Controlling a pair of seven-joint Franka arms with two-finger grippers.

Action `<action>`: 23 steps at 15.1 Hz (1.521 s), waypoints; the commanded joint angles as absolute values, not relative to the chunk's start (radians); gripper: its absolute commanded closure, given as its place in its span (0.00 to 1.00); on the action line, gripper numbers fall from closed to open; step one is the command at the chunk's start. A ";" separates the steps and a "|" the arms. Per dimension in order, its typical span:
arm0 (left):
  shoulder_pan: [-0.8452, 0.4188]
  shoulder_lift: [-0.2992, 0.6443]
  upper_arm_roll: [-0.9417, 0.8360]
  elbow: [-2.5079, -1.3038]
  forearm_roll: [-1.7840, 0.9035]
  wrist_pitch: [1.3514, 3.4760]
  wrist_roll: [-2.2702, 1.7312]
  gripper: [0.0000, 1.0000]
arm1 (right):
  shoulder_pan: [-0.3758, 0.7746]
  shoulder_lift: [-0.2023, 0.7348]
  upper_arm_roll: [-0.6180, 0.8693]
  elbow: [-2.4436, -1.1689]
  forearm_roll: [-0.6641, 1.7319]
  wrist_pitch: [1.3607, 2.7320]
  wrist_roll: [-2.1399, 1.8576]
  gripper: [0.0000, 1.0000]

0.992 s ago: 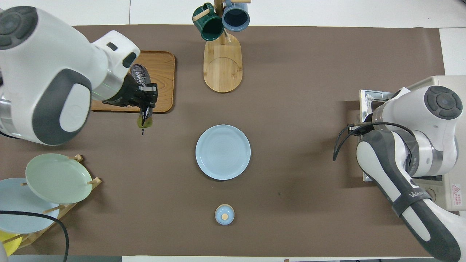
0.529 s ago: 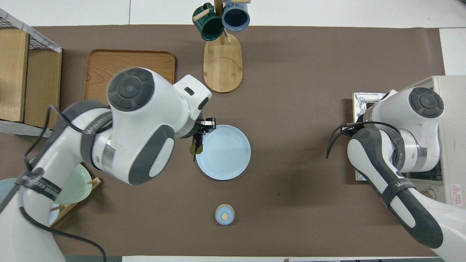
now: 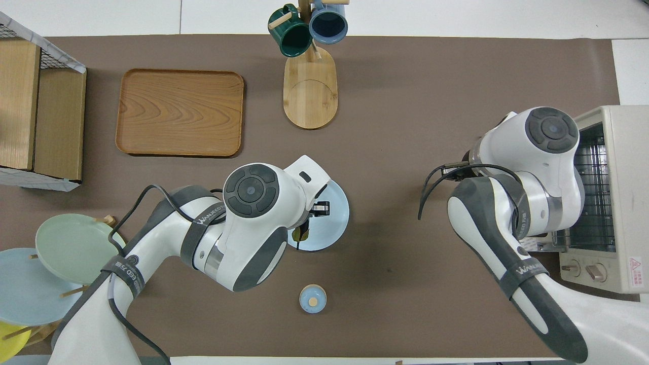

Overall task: Put eggplant into oven
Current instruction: 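Take the eggplant with the right gripper while the left gripper releases and withdraws, then carry the eggplant with the right gripper toward the open oven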

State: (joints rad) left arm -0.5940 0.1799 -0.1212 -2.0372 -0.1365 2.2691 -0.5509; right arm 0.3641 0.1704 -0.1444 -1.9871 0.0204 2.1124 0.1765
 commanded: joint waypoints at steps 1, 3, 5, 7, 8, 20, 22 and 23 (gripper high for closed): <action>-0.632 0.195 -0.101 -2.071 -0.141 2.327 -0.561 1.00 | 0.388 0.198 -0.146 -1.930 0.020 2.083 0.235 0.65; -0.632 0.210 -0.101 -2.071 -0.140 2.344 -0.561 1.00 | 0.388 0.198 -0.135 -1.930 0.020 2.083 0.235 0.58; -0.626 0.210 -0.100 -2.069 -0.138 2.342 -0.558 0.22 | 0.388 0.198 -0.130 -1.928 0.021 2.082 0.236 0.58; -0.614 0.203 -0.095 -2.057 -0.138 2.329 -0.552 0.00 | 0.390 0.198 -0.121 -1.927 0.020 2.083 0.236 0.58; -0.595 0.187 -0.094 -2.053 -0.138 2.310 -0.549 0.00 | 0.390 0.198 -0.114 -1.928 0.021 2.085 0.236 0.58; -0.111 0.083 -0.097 -1.690 -0.060 1.793 -0.123 0.00 | 0.692 0.544 0.057 -1.376 -0.069 1.925 0.820 0.57; -0.092 0.055 -0.095 -1.690 -0.051 1.764 -0.104 0.00 | 0.725 0.554 0.058 -1.402 -0.068 2.052 0.844 0.53; -0.087 0.034 -0.094 -1.692 -0.051 1.743 -0.107 0.00 | 0.729 0.543 0.058 -1.470 -0.071 2.103 0.841 0.51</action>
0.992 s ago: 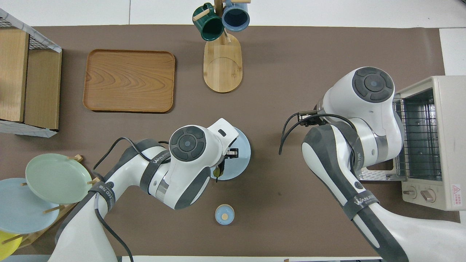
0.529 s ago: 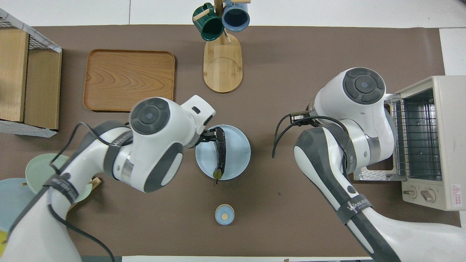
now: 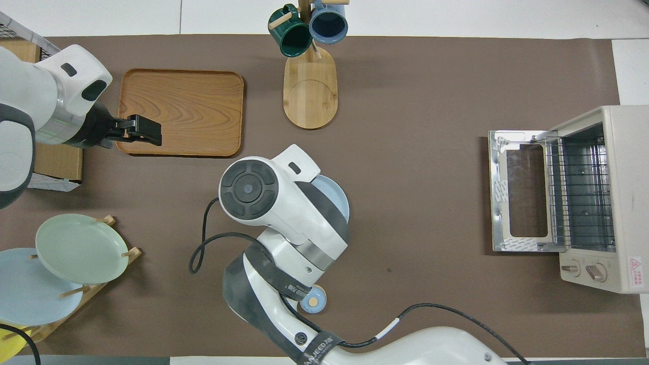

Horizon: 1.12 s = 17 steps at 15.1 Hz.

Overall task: Put eggplant into oven
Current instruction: 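Carry the eggplant with the right gripper toward the open oven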

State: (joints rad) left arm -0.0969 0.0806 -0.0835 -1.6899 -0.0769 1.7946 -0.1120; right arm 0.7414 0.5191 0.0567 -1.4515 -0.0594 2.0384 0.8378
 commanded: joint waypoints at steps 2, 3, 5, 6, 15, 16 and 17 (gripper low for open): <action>-0.080 -0.001 -0.095 -1.701 -0.051 1.700 -0.104 0.00 | 0.730 0.509 0.058 -1.576 -0.072 2.186 0.838 0.49; -0.074 -0.023 -0.095 -1.712 -0.049 1.686 -0.103 0.00 | 0.733 0.503 0.060 -1.606 -0.072 2.215 0.838 0.49; -0.074 -0.055 -0.097 -1.753 -0.051 1.668 -0.098 0.00 | 0.736 0.494 0.061 -1.647 -0.072 2.255 0.836 0.49; -0.074 -0.073 -0.095 -1.784 -0.051 1.670 -0.098 0.00 | 0.736 0.485 0.061 -1.673 -0.072 2.282 0.836 0.49; -0.110 -0.026 -0.069 -1.633 -0.008 1.509 -0.100 0.00 | 0.755 0.449 0.072 -1.830 -0.069 2.439 0.831 0.47; -0.110 -0.008 -0.069 -1.593 -0.005 1.468 -0.100 0.00 | 0.755 0.449 0.072 -1.838 -0.069 2.451 0.828 0.50; -0.109 -0.005 -0.068 -1.576 -0.006 1.456 -0.100 0.00 | 0.753 0.448 0.072 -1.841 -0.069 2.457 0.828 0.55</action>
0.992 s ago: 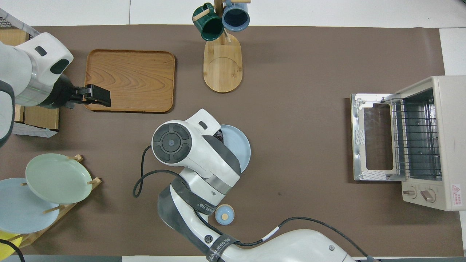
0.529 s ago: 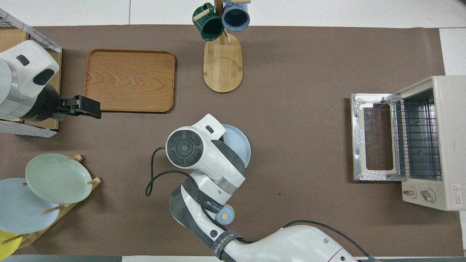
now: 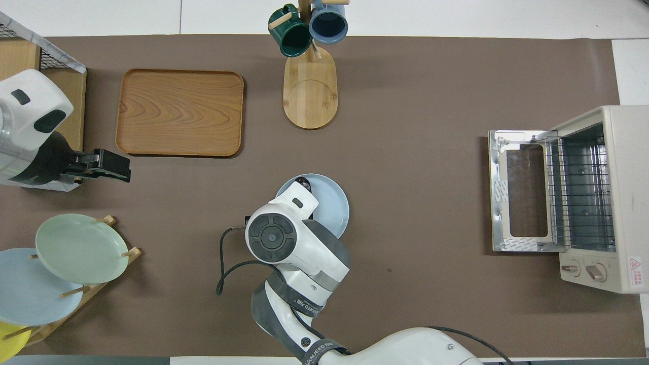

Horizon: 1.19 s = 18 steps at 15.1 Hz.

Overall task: Put eggplant into oven
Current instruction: 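Carry the eggplant with the right gripper toward the open oven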

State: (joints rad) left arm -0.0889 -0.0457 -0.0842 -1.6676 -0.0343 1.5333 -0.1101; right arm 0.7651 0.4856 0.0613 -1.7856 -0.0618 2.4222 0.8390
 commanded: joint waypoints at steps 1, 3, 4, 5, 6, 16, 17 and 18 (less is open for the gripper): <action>-0.103 -0.005 -0.067 -1.577 -0.009 1.465 -0.100 0.00 | 0.755 0.454 0.074 -1.839 -0.069 2.459 0.828 0.58; -0.097 -0.006 -0.067 -1.578 -0.012 1.474 -0.100 0.00 | 0.755 0.457 0.074 -1.838 -0.069 2.450 0.828 0.86; -0.097 -0.006 -0.067 -1.578 -0.014 1.476 -0.101 0.00 | 0.753 0.457 0.074 -1.832 -0.069 2.438 0.824 1.00; -0.097 -0.006 -0.067 -1.580 -0.014 1.476 -0.101 0.00 | 0.755 0.457 0.074 -1.825 -0.069 2.421 0.812 1.00; -0.095 -0.006 -0.067 -1.582 -0.012 1.474 -0.101 0.00 | 0.755 0.459 0.074 -1.806 -0.071 2.393 0.799 1.00; -0.058 -0.012 -0.086 -1.580 -0.012 1.473 -0.104 0.00 | 0.579 0.361 0.063 -1.680 -0.273 1.976 0.561 1.00; -0.057 -0.012 -0.087 -1.580 -0.012 1.473 -0.104 0.00 | 0.537 0.329 0.063 -1.692 -0.273 1.948 0.484 1.00; -0.055 -0.012 -0.087 -1.580 -0.012 1.471 -0.103 0.00 | 0.487 0.293 0.063 -1.713 -0.273 1.931 0.422 1.00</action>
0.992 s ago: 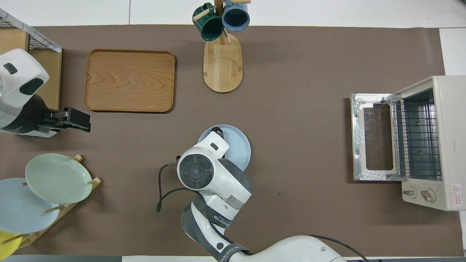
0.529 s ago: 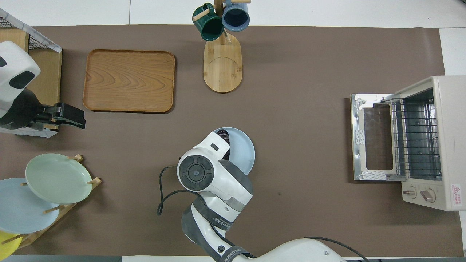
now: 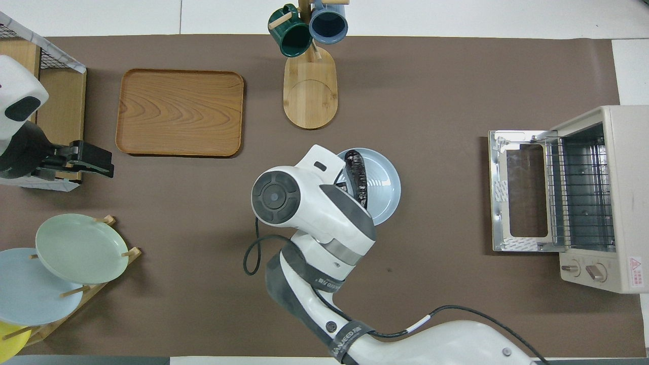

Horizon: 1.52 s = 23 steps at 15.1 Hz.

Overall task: Put eggplant into oven
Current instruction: 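Carry the eggplant with the right gripper toward the open oven, then insert the eggplant into the oven and open the right gripper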

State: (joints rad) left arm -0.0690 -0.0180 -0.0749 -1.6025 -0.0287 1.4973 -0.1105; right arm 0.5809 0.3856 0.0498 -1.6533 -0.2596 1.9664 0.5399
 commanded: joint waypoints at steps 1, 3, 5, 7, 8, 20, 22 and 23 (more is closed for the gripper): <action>-0.046 -0.012 -0.090 -1.580 -0.012 1.471 -0.103 0.00 | 0.436 0.261 0.064 -1.742 -0.273 1.924 0.376 1.00; -0.014 -0.012 -0.126 -1.580 -0.012 1.471 -0.101 0.00 | 0.353 0.183 0.064 -1.828 -0.273 1.919 0.277 1.00; -0.014 -0.012 -0.127 -1.582 -0.014 1.471 -0.101 0.00 | 0.292 0.117 0.063 -1.902 -0.273 1.919 0.217 1.00; -0.017 -0.012 -0.126 -1.582 -0.012 1.474 -0.103 0.00 | 0.204 0.086 0.064 -1.957 -0.273 1.919 0.154 1.00; -0.020 -0.012 -0.124 -1.582 -0.014 1.476 -0.109 0.00 | 0.157 0.081 0.064 -1.971 -0.273 1.919 0.111 1.00; -0.018 -0.018 -0.123 -1.600 -0.012 1.483 -0.103 0.00 | -0.066 0.051 0.066 -2.097 -0.256 1.999 -0.104 1.00; -0.015 -0.020 -0.123 -1.600 -0.012 1.479 -0.107 0.00 | -0.081 0.048 0.066 -2.105 -0.239 1.996 -0.106 1.00; -0.015 -0.020 -0.123 -1.601 -0.012 1.477 -0.107 0.00 | -0.081 0.043 0.066 -2.106 -0.229 1.988 -0.106 1.00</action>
State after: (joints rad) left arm -0.0316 -0.0178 -0.1116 -1.6028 -0.0287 1.4957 -0.1105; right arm -0.0532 0.0796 0.0495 -2.0608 -0.2563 1.9757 -0.0795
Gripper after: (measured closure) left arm 0.000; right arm 0.978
